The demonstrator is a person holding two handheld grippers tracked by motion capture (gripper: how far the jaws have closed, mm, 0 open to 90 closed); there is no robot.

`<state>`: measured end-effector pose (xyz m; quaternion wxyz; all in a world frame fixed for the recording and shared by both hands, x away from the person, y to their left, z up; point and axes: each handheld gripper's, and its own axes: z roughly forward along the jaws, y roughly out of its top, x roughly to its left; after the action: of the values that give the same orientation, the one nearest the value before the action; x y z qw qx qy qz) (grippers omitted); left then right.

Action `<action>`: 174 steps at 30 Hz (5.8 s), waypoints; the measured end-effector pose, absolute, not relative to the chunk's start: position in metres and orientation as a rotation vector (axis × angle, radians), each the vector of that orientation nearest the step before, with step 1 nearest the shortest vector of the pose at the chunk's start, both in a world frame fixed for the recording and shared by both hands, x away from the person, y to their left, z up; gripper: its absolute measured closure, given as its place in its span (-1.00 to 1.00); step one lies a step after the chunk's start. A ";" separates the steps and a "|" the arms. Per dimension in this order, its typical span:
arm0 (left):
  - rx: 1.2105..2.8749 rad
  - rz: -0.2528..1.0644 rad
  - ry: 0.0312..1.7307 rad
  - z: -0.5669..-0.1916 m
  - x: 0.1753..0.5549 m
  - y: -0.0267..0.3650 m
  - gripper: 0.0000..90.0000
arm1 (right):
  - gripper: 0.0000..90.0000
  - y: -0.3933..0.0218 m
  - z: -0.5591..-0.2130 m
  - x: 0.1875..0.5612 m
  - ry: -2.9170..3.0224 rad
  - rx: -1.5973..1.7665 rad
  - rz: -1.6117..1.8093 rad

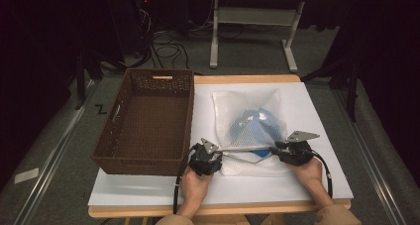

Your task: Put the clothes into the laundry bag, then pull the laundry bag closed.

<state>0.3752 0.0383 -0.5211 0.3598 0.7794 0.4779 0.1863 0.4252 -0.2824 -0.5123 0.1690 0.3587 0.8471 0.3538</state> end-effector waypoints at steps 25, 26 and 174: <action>2.020 0.468 1.200 -0.521 0.381 0.036 0.63 | 0.32 -0.269 -0.491 0.419 2.438 0.954 0.990; 2.023 0.466 1.200 -0.521 0.381 0.035 0.67 | 0.32 -0.268 -0.488 0.418 2.443 0.946 0.992; 2.055 0.340 0.953 -0.526 0.386 0.024 0.87 | 0.93 -0.178 -0.500 0.417 2.691 0.773 1.128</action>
<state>0.3863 0.0235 -0.5256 0.4127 0.8173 0.3788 0.1351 0.4168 -0.1776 -0.4997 0.0614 0.2556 0.8898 0.3730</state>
